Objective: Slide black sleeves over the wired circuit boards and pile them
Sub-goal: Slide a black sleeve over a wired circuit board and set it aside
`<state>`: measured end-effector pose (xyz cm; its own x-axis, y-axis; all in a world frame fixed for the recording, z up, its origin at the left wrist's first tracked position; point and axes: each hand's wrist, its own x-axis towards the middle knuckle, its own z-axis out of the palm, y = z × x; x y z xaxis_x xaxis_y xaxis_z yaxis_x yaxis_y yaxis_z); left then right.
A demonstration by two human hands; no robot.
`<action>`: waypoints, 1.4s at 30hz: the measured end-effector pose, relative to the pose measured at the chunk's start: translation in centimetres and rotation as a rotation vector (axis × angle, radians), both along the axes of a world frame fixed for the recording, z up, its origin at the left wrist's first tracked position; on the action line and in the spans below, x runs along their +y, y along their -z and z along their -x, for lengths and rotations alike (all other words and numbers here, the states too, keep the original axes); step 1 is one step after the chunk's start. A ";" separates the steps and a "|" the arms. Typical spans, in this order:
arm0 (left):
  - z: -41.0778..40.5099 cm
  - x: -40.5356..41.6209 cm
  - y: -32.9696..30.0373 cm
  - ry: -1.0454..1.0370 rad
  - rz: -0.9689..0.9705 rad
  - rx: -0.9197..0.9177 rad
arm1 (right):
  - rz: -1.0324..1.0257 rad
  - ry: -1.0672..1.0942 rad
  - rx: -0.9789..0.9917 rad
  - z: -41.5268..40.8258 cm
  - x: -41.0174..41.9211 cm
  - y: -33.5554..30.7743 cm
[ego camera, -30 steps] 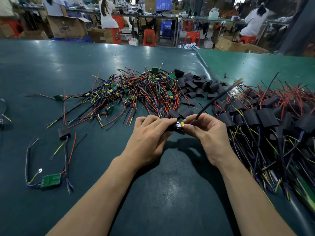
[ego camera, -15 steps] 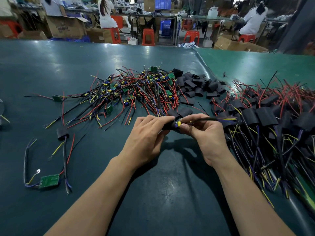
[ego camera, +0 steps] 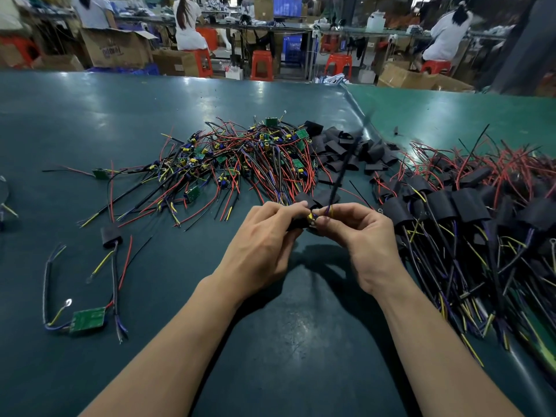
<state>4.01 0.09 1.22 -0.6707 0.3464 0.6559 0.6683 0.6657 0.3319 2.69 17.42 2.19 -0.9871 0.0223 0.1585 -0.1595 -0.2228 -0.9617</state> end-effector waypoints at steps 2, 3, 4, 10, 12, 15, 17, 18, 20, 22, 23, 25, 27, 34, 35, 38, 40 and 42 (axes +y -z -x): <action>0.1 0.0 0.1 0.031 -0.038 -0.025 | 0.024 -0.016 -0.006 0.0 0.0 0.0; 0.1 0.1 0.2 0.058 -0.057 -0.049 | 0.028 -0.023 -0.008 0.1 0.1 0.0; 0.2 0.0 0.3 0.082 -0.074 -0.075 | 0.023 -0.028 -0.005 0.1 0.1 0.0; 0.2 0.3 0.7 0.148 -0.139 -0.166 | -0.025 -0.017 0.023 0.0 0.0 0.1; 0.2 0.3 0.8 0.150 -0.153 -0.184 | -0.045 -0.021 0.024 -0.1 -0.2 0.3; 0.1 0.2 0.7 0.151 -0.174 -0.246 | -0.046 -0.028 0.024 -0.2 -0.3 0.1; 0.2 -0.3 0.6 0.129 -0.149 -0.235 | -0.031 -0.023 0.027 -0.2 -0.4 0.1; 0.3 -0.6 0.4 0.095 -0.121 -0.194 | -0.016 -0.014 0.029 -0.2 -0.4 0.1; 0.5 -1.0 0.3 0.028 -0.110 -0.093 | 0.017 0.002 0.027 -0.1 -0.4 0.2; 0.7 -1.4 0.3 -0.002 -0.142 -0.027 | 0.034 -0.006 0.008 0.0 -0.4 0.2; 0.7 -1.4 0.3 -0.004 -0.153 -0.012 | 0.034 -0.010 -0.004 0.0 -0.3 0.3; 0.6 -1.5 0.5 -0.002 -0.175 0.004 | 0.022 -0.028 -0.019 0.0 -0.3 0.3; 0.6 -1.5 0.5 0.002 -0.193 0.013 | 0.009 -0.054 -0.026 -0.2 -0.3 0.4; 0.6 -1.4 0.4 -0.022 -0.224 0.035 | 0.014 -0.086 -0.038 -0.3 -0.1 0.2; 0.6 -1.4 0.3 -0.028 -0.227 0.040 | 0.013 -0.084 -0.039 -0.2 0.0 0.2; 0.6 -1.3 0.2 -0.037 -0.231 0.056 | 0.006 -0.095 -0.025 -0.2 -0.2 0.3; 0.5 -1.2 0.1 -0.037 -0.247 0.059 | 0.045 -0.104 -0.027 -0.3 -0.2 0.3; 0.5 -1.2 0.1 -0.035 -0.251 0.062 | 0.089 -0.116 -0.037 -0.3 -0.2 0.2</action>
